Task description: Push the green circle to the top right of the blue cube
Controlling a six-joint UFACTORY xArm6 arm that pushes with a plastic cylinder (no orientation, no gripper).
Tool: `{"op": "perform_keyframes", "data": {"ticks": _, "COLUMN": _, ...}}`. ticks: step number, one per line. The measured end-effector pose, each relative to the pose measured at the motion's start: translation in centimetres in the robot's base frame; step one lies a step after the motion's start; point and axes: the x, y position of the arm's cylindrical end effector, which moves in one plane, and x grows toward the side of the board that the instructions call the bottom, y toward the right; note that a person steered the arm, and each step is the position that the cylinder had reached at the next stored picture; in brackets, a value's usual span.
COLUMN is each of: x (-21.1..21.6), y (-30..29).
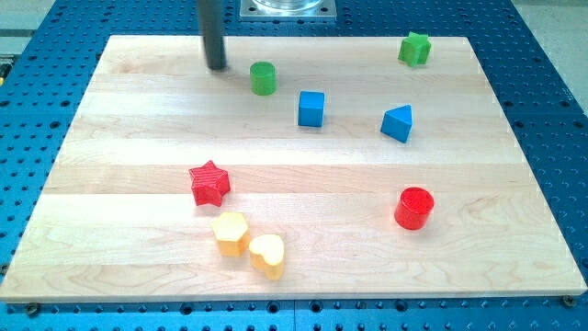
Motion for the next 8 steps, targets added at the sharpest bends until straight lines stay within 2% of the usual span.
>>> {"op": "perform_keyframes", "data": {"ticks": 1, "x": 1.7, "y": 5.8}}
{"op": "perform_keyframes", "data": {"ticks": 2, "x": 3.0, "y": 4.3}}
{"op": "perform_keyframes", "data": {"ticks": 3, "x": 5.4, "y": 8.8}}
{"op": "perform_keyframes", "data": {"ticks": 4, "x": 5.3, "y": 15.8}}
{"op": "perform_keyframes", "data": {"ticks": 6, "x": 4.8, "y": 12.9}}
{"op": "perform_keyframes", "data": {"ticks": 8, "x": 3.3, "y": 19.3}}
